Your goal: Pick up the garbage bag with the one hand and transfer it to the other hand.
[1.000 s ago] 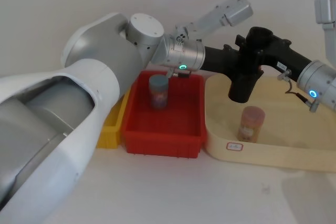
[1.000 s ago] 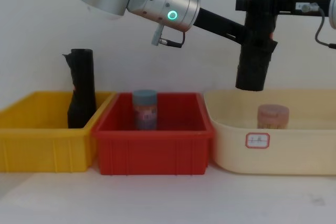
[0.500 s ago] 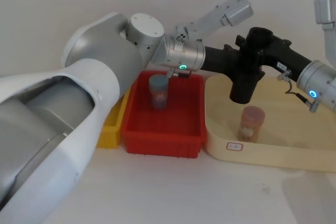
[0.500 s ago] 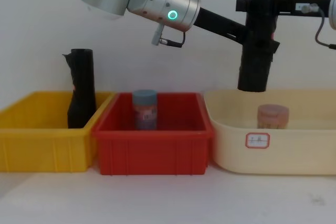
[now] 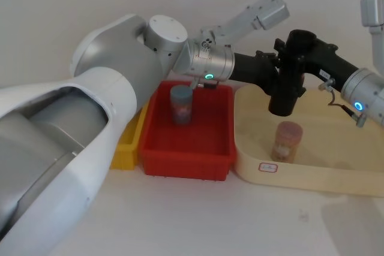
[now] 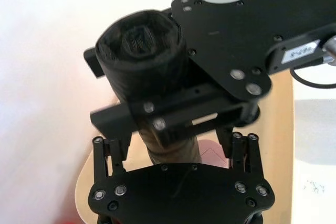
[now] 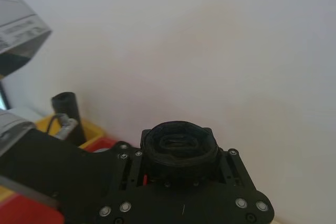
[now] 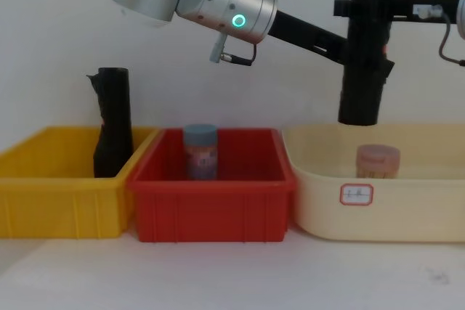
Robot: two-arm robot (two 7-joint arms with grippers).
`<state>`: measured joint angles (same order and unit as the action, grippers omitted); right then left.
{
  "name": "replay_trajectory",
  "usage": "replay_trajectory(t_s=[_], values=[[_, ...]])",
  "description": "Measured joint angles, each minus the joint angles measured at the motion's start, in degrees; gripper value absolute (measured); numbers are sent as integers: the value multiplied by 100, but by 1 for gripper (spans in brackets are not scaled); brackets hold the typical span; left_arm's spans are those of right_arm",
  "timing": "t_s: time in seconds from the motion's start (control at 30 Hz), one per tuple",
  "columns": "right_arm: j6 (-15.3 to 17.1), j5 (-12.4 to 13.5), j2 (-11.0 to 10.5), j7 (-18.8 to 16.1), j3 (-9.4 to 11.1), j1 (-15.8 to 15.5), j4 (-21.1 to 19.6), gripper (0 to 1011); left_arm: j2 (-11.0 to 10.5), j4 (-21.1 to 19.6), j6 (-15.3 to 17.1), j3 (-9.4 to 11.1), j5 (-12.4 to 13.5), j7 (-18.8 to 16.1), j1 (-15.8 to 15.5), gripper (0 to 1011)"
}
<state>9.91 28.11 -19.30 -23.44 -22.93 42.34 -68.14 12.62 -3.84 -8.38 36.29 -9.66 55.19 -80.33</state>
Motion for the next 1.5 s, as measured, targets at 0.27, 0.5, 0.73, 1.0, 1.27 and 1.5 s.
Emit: replay_trajectory(t_s=[0.27, 0.5, 0.73, 1.0, 1.27, 1.5], values=[[-17, -264, 23, 465, 40, 2, 13, 547, 0, 2, 0, 0, 1, -1, 1, 1001], [-8, -526, 47, 892, 66, 69, 133, 547, 0, 1, 0, 0, 1, -1, 1, 1001], [26, -774, 71, 1259, 82, 188, 348, 618, 0, 1, 2, 0, 2, -2, 0, 1001], [47, -951, 86, 1490, 90, 280, 519, 865, 0, 1, 2, 0, 2, -2, 1, 1001], [58, -1051, 94, 1624, 96, 334, 612, 1000, 0, 1, 2, 0, 2, -1, 1, 1001], [62, -1093, 98, 1687, 99, 358, 658, 1000, 0, 1, 2, 0, 2, -1, 1, 1001]])
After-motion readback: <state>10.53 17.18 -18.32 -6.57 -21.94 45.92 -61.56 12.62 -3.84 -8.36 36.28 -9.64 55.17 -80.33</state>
